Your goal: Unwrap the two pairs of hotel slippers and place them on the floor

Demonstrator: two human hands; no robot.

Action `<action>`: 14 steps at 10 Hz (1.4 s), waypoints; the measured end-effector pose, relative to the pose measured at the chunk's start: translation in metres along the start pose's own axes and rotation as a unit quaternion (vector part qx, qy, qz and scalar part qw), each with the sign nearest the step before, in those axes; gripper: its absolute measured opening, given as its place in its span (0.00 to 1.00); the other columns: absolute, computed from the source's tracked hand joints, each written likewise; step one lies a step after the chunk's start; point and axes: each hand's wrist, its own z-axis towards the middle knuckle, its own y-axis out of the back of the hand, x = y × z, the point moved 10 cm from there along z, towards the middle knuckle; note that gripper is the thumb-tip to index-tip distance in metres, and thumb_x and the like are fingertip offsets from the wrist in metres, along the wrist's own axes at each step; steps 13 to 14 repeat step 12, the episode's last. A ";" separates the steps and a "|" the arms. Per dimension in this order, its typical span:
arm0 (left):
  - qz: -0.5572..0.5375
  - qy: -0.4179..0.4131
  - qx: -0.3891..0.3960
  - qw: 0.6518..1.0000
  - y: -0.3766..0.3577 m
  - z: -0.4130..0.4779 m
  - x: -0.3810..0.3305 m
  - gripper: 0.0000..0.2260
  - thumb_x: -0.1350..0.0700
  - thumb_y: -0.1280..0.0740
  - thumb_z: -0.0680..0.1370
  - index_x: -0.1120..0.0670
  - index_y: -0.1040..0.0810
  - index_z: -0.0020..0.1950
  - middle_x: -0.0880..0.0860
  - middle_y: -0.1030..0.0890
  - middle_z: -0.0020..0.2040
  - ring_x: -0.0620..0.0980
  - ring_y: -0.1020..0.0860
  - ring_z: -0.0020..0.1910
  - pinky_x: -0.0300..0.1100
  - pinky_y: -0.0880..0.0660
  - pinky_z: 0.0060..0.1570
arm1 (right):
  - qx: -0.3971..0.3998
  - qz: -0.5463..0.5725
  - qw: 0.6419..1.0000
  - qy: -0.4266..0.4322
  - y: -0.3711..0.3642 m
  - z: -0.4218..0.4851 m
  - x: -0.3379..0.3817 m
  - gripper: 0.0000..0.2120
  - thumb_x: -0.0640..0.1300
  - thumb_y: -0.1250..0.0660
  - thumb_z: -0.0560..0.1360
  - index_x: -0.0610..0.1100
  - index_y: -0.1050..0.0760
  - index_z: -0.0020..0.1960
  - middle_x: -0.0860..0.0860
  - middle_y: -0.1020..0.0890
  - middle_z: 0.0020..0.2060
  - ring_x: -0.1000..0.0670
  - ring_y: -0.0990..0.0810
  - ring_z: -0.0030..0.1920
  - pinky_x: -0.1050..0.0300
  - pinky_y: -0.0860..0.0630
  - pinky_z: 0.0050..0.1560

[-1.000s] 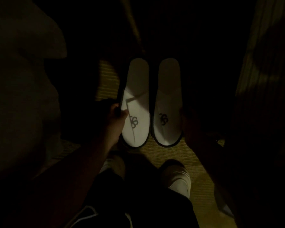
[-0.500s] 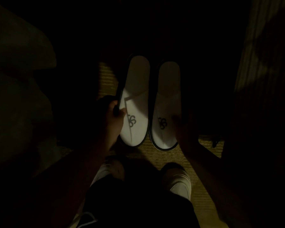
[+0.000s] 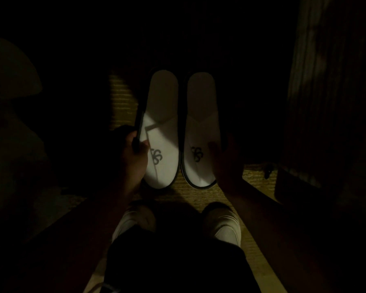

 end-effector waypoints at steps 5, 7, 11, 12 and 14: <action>0.083 -0.020 -0.057 0.995 0.006 -0.013 -0.016 0.19 0.57 0.38 0.79 0.60 0.31 0.69 0.63 0.25 0.65 0.61 0.27 0.63 0.46 0.33 0.60 | -0.012 -0.052 0.998 -0.039 -0.004 0.001 -0.010 0.29 0.52 0.39 0.79 0.43 0.43 0.76 0.43 0.34 0.74 0.43 0.34 0.73 0.49 0.36 0.69; 0.146 -0.072 -0.105 0.981 0.015 -0.013 -0.027 0.18 0.61 0.34 0.76 0.69 0.28 0.62 0.69 0.24 0.60 0.66 0.26 0.60 0.42 0.38 0.56 | -0.016 -0.080 0.996 -0.028 -0.004 0.000 -0.012 0.31 0.52 0.40 0.79 0.41 0.45 0.76 0.42 0.36 0.75 0.42 0.37 0.74 0.48 0.38 0.71; 0.118 -0.056 -0.053 0.990 0.013 -0.010 -0.027 0.14 0.63 0.37 0.77 0.72 0.27 0.58 0.71 0.23 0.56 0.67 0.25 0.56 0.44 0.35 0.50 | -0.003 -0.187 0.981 0.048 -0.010 0.000 0.007 0.26 0.44 0.42 0.81 0.43 0.45 0.77 0.41 0.39 0.76 0.41 0.41 0.75 0.47 0.42 0.74; 0.124 -0.067 -0.063 0.988 0.022 -0.023 -0.041 0.15 0.62 0.39 0.79 0.68 0.28 0.63 0.68 0.25 0.63 0.64 0.27 0.63 0.43 0.36 0.59 | -0.045 -0.163 0.982 0.088 0.003 -0.011 0.035 0.24 0.41 0.41 0.80 0.44 0.40 0.74 0.43 0.35 0.73 0.43 0.37 0.73 0.53 0.39 0.71; 0.124 -0.067 -0.063 0.988 0.022 -0.023 -0.041 0.15 0.62 0.39 0.79 0.68 0.28 0.63 0.68 0.25 0.63 0.64 0.27 0.63 0.43 0.36 0.59 | -0.045 -0.163 0.982 0.088 0.003 -0.011 0.035 0.24 0.41 0.41 0.80 0.44 0.40 0.74 0.43 0.35 0.73 0.43 0.37 0.73 0.53 0.39 0.71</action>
